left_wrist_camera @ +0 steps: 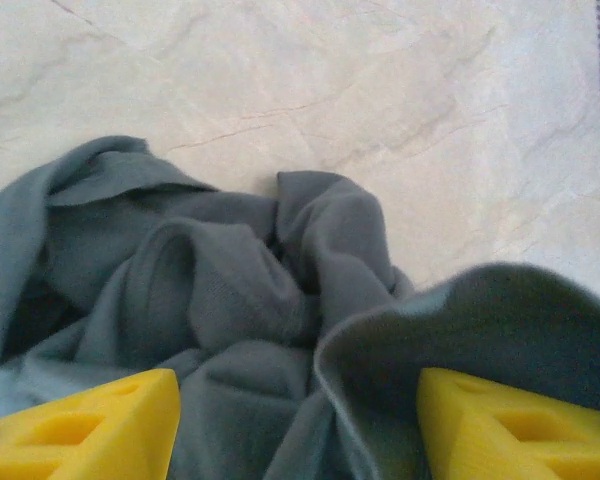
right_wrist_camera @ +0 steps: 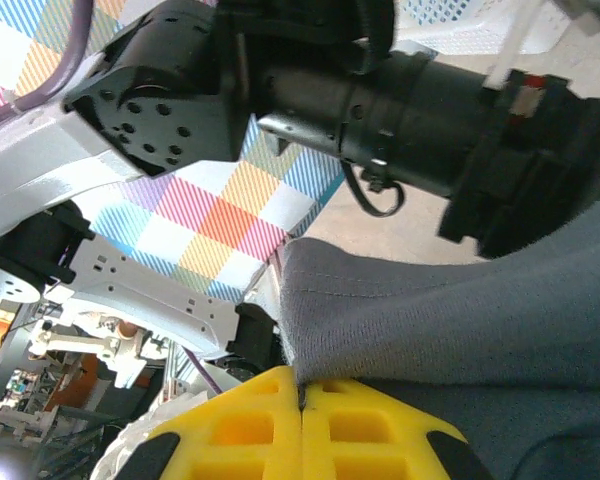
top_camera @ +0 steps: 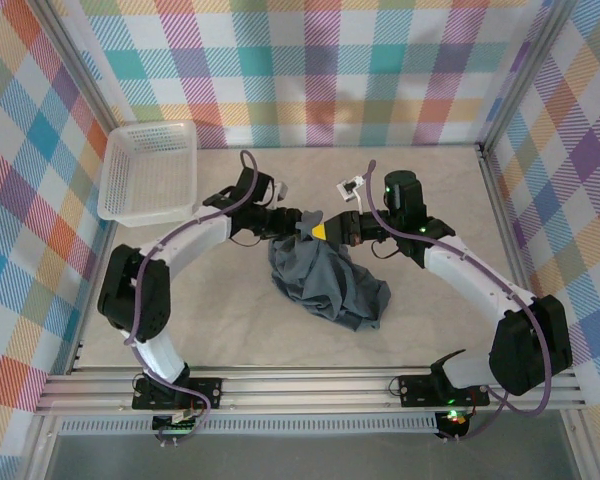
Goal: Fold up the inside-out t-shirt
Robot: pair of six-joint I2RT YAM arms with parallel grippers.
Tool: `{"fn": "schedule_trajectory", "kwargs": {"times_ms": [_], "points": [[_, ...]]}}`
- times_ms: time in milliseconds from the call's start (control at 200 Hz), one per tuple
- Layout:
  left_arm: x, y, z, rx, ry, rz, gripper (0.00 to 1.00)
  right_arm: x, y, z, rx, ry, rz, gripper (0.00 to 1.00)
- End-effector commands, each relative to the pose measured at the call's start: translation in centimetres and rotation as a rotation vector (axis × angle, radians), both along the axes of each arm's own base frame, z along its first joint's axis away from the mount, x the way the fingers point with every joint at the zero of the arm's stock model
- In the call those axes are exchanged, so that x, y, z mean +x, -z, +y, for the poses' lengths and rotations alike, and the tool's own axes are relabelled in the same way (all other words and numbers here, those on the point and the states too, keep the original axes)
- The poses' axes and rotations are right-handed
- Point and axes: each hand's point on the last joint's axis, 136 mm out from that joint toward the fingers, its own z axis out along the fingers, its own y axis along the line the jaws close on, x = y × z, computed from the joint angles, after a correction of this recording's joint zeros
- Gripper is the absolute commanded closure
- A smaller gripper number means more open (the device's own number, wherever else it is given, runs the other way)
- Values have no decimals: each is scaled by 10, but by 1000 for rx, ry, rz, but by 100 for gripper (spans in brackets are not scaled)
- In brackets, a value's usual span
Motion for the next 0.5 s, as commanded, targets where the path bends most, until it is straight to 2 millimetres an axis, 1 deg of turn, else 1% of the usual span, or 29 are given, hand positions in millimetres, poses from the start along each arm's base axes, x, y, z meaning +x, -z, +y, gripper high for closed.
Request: {"fn": "schedule_trajectory", "kwargs": {"times_ms": [0, 70, 95, 195, 235, 290, 310, 315, 330, 335, 345, 350, 380, 415, 450, 495], "points": [[9, -9, -13, -116, 11, 14, 38, -5, -14, 0, 30, -28, -34, 100], [9, -8, -15, -153, 3, 29, 38, -6, -14, 0, 30, -31, -32, 100], [14, -16, -18, -184, 6, 0, 38, -6, -14, 0, 30, -34, -29, 100], [14, -33, -23, -258, 22, -42, 38, -7, -14, 0, 31, -39, -24, 100], [14, -36, -23, -258, 19, -49, 46, -7, -15, 0, 34, -38, -26, 100], [16, -30, -20, -226, 10, -30, 63, -6, -15, 0, 33, -33, -30, 100], [15, -26, -19, -210, 14, -16, 75, -6, -15, 0, 31, -29, -31, 100], [15, -25, -19, -207, 15, -13, 76, -6, -15, 0, 31, -28, -33, 100], [14, -23, -19, -199, 19, -4, 89, -5, -15, -1, 29, -23, -35, 100], [15, -23, -19, -197, 21, -4, 91, -5, -15, -1, 28, -21, -36, 100], [14, -22, -19, -191, 23, -2, 99, -5, -15, -1, 27, -17, -37, 100], [14, -22, -19, -189, 24, -1, 100, -4, -15, -1, 26, -16, -39, 100], [11, -14, -15, -160, 22, 32, 100, -3, -15, -3, 20, -1, -46, 100], [11, -17, -11, -150, 20, 28, 100, -1, -13, -6, 12, 21, -54, 100], [14, -26, -5, -152, 9, 8, 100, 1, -10, -11, 1, 50, -59, 100], [20, -47, 6, -161, -24, -29, 100, 1, -3, -20, -15, 91, -64, 100]]}}
